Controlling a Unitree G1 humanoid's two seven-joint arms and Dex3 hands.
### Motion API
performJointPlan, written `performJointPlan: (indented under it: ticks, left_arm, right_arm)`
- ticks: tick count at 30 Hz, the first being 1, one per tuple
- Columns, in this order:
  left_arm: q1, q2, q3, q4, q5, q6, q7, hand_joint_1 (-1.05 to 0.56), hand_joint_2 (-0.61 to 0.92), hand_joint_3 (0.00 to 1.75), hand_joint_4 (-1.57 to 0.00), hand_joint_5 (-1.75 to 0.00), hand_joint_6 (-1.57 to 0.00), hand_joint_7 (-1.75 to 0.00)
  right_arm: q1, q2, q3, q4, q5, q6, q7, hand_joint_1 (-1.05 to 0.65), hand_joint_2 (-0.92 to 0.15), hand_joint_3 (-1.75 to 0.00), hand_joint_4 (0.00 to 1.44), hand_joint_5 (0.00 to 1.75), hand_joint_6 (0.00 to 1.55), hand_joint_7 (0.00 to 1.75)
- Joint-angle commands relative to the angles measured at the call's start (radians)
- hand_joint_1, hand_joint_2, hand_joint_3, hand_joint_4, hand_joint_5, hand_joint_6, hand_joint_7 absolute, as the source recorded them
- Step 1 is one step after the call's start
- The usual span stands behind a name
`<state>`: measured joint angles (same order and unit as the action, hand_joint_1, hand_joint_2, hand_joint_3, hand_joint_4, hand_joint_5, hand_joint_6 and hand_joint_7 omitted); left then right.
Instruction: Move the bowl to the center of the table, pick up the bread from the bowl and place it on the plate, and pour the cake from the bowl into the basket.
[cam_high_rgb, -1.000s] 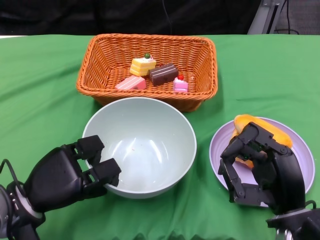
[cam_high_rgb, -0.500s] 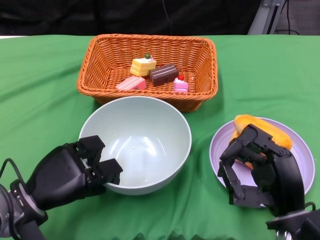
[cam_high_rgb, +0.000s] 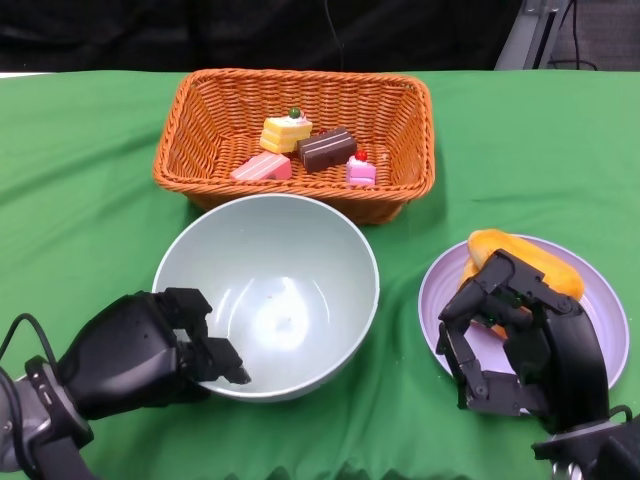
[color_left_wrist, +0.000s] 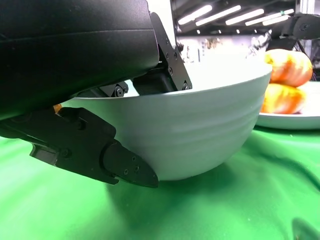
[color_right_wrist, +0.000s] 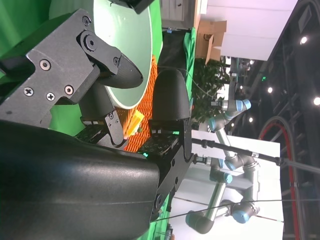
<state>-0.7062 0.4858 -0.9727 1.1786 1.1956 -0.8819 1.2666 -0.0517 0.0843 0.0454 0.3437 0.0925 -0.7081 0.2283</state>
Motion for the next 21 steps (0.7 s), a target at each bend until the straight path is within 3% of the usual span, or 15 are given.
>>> performJointPlan:
  ticks: [1,5,11,13,17,21]
  left_arm:
    - [0.001,0.042,0.004,-0.026,-0.007,-0.030,-0.034,-0.44,0.89,0.00,-0.70,-0.34,-0.84,-0.01]
    - [0.009,0.066,0.026,-0.055,-0.033,-0.069,-0.086,-0.69,0.91,0.02,-0.57,-0.11,-0.61,0.00]
    - [0.013,0.086,0.058,-0.074,-0.066,-0.120,-0.165,-1.01,0.92,0.18,-0.41,-0.01,-0.37,0.00]
    - [0.014,0.088,0.066,-0.072,-0.077,-0.138,-0.193,-1.04,0.92,0.17,-0.34,0.00,-0.30,0.00]
    - [0.013,0.090,0.098,-0.053,-0.129,-0.209,-0.316,-1.05,0.92,0.33,-0.15,0.00,-0.11,0.00]
    - [0.030,0.066,0.173,0.014,-0.282,-0.351,-0.518,-1.05,0.92,0.45,-0.07,0.00,-0.07,-0.01]
  right_arm:
    - [-0.007,-0.013,-0.011,0.009,0.001,-0.016,-0.007,-0.06,-0.38,-1.25,0.75,1.69,0.64,1.44]
    - [-0.010,-0.013,-0.012,0.015,0.005,-0.021,-0.002,-0.05,-0.37,-1.26,0.76,1.68,0.64,1.44]
    - [-0.016,-0.009,-0.014,0.029,0.014,-0.028,0.005,-0.05,-0.38,-1.25,0.75,1.69,0.64,1.44]
    - [-0.016,-0.008,-0.015,0.032,0.011,-0.029,0.001,-0.05,-0.38,-1.25,0.75,1.68,0.64,1.44]
    - [-0.021,-0.010,-0.016,0.041,0.004,-0.042,-0.002,-0.06,-0.39,-1.24,0.76,1.69,0.64,1.43]
    - [-0.022,-0.008,-0.016,0.043,0.017,-0.041,0.005,-0.06,-0.39,-1.24,0.76,1.68,0.65,1.42]
